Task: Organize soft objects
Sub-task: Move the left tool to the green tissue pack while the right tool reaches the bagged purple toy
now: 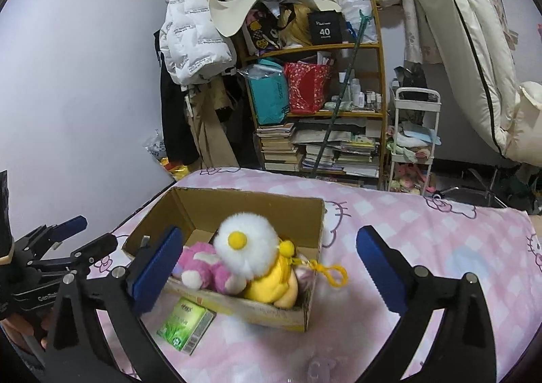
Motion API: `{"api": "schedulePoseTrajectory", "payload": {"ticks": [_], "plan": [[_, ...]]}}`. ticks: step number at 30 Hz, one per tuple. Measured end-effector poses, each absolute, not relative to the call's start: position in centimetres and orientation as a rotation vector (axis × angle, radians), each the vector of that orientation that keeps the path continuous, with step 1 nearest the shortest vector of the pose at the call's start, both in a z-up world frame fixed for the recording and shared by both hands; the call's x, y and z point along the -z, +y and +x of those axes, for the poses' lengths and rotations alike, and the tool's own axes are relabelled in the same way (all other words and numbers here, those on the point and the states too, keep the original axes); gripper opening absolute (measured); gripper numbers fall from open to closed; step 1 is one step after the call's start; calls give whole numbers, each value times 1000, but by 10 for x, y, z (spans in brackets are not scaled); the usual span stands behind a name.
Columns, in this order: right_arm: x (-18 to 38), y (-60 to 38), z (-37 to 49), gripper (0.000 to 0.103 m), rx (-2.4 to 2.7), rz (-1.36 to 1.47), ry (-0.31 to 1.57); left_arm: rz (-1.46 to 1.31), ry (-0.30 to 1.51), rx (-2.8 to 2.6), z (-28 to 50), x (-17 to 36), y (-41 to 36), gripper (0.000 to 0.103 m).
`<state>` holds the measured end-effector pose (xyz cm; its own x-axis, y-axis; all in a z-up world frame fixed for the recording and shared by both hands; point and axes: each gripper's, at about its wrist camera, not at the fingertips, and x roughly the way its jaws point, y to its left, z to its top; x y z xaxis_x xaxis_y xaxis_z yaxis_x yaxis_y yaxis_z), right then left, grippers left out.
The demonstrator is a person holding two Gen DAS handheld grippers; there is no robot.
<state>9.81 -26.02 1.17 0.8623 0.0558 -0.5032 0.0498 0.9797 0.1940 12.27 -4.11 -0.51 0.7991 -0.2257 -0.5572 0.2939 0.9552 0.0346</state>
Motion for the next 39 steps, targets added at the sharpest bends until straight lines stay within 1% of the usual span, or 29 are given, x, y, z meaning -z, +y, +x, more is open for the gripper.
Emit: {"api": "schedulePoseTrajectory", "payload": {"ticks": [2, 3, 5, 19, 27, 39], "plan": [[-13, -262, 91, 103, 6, 217, 537, 135, 573, 272, 115, 2, -41, 85], [-13, -263, 88, 103, 11, 224, 538, 139, 573, 269, 112, 0, -41, 90], [-13, -265, 82, 103, 15, 234, 543, 133, 561, 258, 105, -2, -38, 94], [-5, -263, 46, 103, 68, 262, 582, 101, 617, 279, 75, -2, -25, 94], [5, -263, 47, 103, 92, 277, 618, 88, 663, 287, 82, 5, -22, 94], [32, -264, 66, 103, 125, 282, 705, 128, 749, 299, 103, 31, -38, 94]]}}
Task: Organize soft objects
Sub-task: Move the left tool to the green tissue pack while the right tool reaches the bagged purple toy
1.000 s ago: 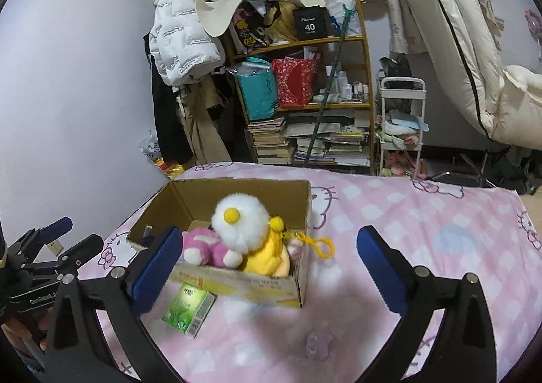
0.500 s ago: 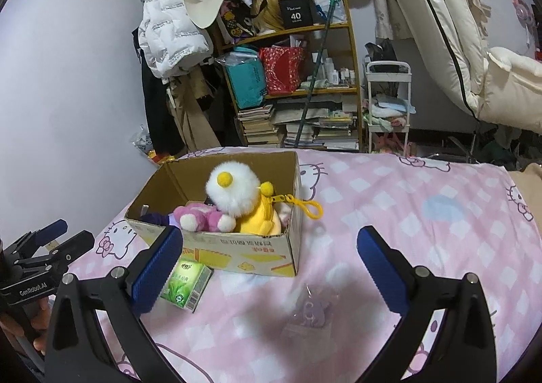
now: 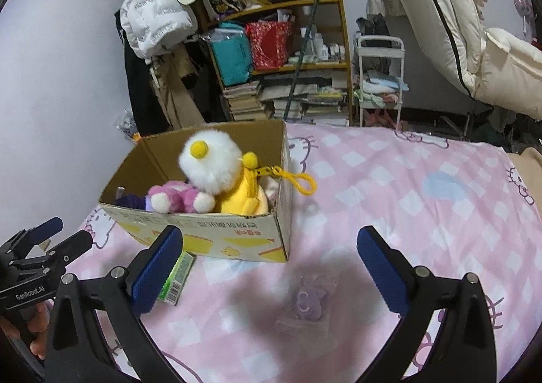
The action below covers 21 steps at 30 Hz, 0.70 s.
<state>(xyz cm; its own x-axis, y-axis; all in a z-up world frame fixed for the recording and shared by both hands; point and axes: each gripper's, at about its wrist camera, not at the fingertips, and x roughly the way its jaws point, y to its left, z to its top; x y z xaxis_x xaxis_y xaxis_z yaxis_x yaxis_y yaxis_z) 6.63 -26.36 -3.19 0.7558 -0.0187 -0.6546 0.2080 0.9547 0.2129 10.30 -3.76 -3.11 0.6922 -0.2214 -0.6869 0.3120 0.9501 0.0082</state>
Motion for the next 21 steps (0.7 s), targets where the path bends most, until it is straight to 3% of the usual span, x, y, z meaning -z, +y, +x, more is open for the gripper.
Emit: {"api": "schedulePoseTrajectory", "payload": {"ticks": [21], "plan": [[89, -283, 99, 103, 200, 352, 959, 205, 918, 364, 134, 85, -76, 94]]}}
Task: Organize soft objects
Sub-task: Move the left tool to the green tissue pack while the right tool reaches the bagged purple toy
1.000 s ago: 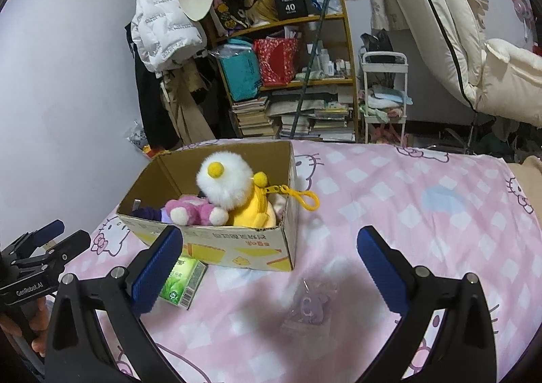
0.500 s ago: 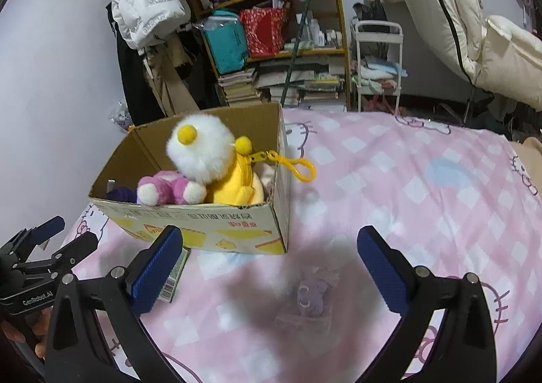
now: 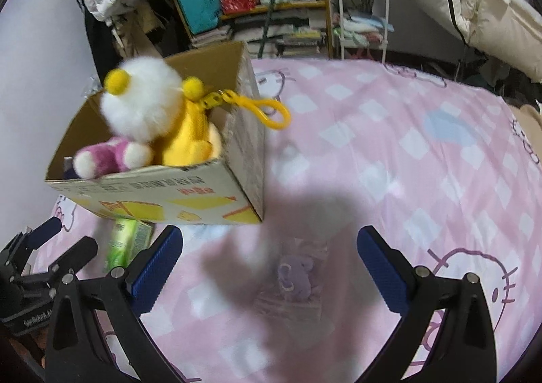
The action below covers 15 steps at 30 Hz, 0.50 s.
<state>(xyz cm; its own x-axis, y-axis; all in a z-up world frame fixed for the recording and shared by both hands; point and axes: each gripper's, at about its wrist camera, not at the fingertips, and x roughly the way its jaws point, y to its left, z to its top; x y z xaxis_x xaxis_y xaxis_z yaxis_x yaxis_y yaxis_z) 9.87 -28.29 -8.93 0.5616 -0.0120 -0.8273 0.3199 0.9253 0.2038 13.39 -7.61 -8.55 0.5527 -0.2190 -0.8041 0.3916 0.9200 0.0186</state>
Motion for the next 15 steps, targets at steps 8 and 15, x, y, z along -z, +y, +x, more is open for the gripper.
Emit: {"api": "schedulePoseTrajectory", "payload": {"ticks": [8, 15], "plan": [[113, -290, 109, 103, 196, 411, 1072, 231, 990, 363, 143, 107, -88, 94], [130, -289, 114, 103, 226, 387, 1165, 265, 1022, 330, 151, 126, -97, 94]]}}
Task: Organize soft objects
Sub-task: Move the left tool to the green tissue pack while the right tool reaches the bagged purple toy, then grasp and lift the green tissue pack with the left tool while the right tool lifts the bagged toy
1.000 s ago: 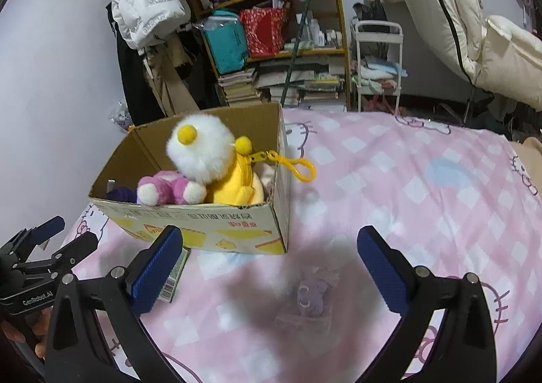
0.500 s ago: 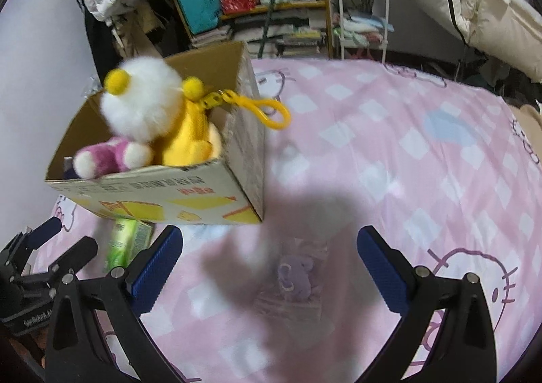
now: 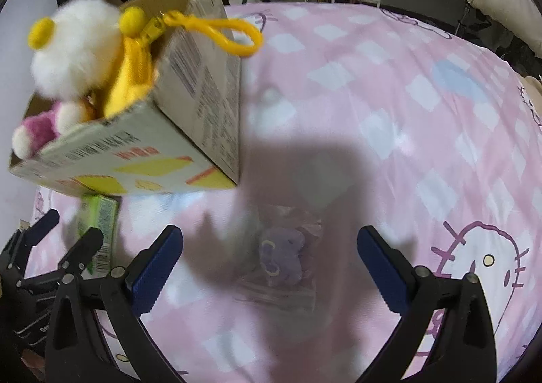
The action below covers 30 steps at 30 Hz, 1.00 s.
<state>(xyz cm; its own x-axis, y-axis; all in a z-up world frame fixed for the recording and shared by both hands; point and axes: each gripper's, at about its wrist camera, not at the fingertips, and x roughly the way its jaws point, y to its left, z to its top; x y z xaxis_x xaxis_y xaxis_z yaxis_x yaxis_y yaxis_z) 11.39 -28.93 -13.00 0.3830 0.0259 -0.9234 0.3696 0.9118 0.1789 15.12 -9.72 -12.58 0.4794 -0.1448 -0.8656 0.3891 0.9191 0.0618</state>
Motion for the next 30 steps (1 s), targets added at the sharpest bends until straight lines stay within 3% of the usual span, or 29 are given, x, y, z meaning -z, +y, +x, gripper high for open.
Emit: {"api": "schedulePoseTrajectory", "payload": {"ticks": [8, 12, 13, 15, 22, 30], "plan": [[139, -290, 121, 102, 245, 373, 1195, 290, 1053, 310, 157, 135, -99, 94], [146, -286, 122, 92, 228, 364, 1237, 297, 1061, 303, 156, 141, -96, 93], [148, -284, 121, 90, 228, 357, 1242, 294, 1061, 307, 156, 141, -96, 91], [151, -282, 120, 86, 229, 358, 1261, 294, 1069, 324, 156, 141, -95, 76], [152, -283, 117, 77, 253, 363, 1250, 294, 1090, 355, 153, 143, -98, 53], [150, -271, 107, 76, 284, 292, 1216, 303, 1092, 325, 145, 144, -92, 53]]}}
